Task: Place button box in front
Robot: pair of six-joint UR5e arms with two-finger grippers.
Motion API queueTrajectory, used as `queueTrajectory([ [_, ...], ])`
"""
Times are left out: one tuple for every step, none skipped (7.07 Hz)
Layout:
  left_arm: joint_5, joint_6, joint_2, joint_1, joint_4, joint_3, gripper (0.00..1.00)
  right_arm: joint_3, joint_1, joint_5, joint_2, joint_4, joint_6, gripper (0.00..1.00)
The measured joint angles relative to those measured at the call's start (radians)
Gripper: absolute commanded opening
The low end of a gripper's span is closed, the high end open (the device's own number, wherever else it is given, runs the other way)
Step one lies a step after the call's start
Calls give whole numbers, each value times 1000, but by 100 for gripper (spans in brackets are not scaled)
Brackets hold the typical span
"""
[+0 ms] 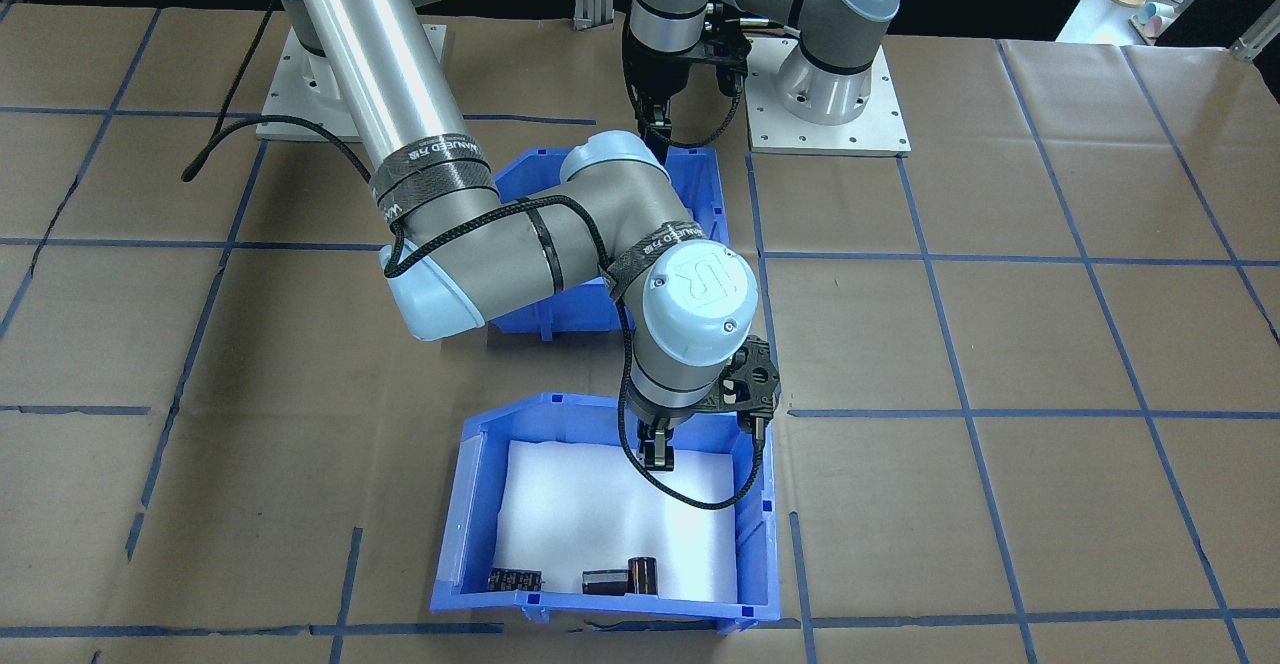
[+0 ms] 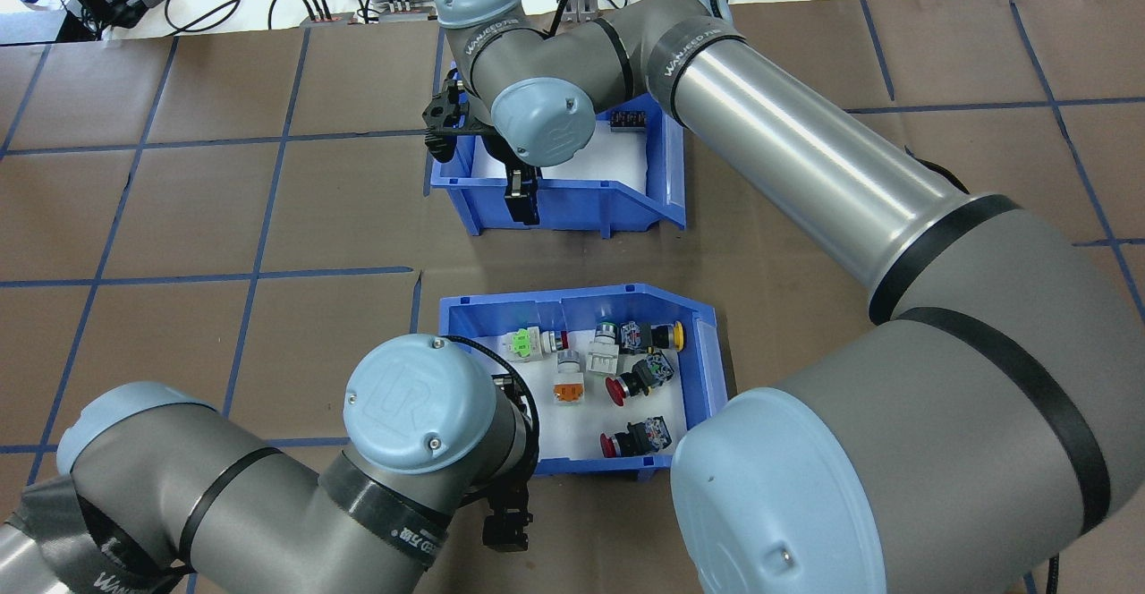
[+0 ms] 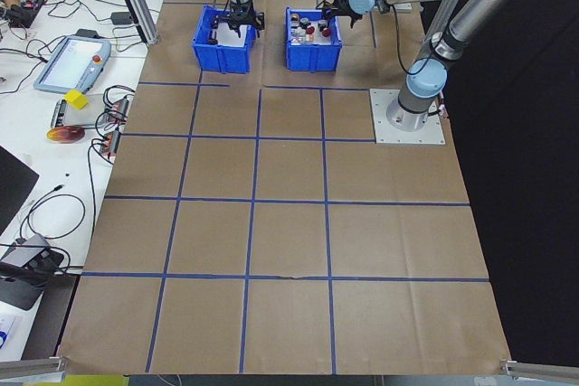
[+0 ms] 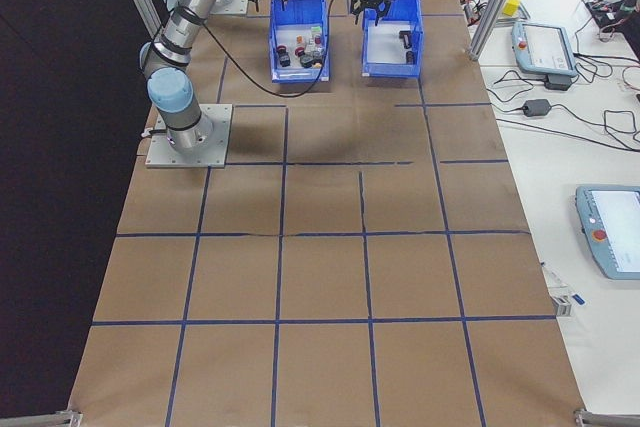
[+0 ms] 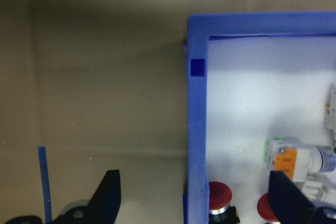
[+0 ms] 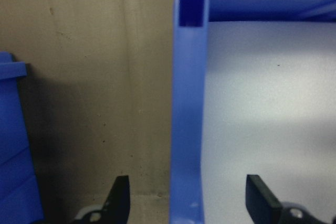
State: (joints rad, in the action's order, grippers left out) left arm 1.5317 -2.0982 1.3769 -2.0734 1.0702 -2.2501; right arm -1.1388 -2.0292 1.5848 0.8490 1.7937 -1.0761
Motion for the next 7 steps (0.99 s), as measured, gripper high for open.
queueTrajectory([
  [6, -2, 18, -4, -14, -3, 97, 2, 0, 2, 4, 19, -2, 8],
  [7, -5, 37, -6, -43, -4, 97, 4, 0, 3, 12, 28, -3, 7],
  [5, -8, 60, -8, -80, -4, 95, 5, 2, 4, 21, 32, -4, 7],
  [1, -17, 82, -11, -110, -5, 87, 6, 5, 7, 36, 32, -5, 7],
  [-3, -30, 100, -16, -133, -8, 84, 5, 15, 17, 59, 32, -10, 7],
  [-5, -47, 115, -24, -164, -16, 59, 0, 43, 29, 86, 27, -30, 7],
  [-6, -76, 127, -32, -208, -34, 23, -7, 85, 37, 110, 18, -65, 7],
])
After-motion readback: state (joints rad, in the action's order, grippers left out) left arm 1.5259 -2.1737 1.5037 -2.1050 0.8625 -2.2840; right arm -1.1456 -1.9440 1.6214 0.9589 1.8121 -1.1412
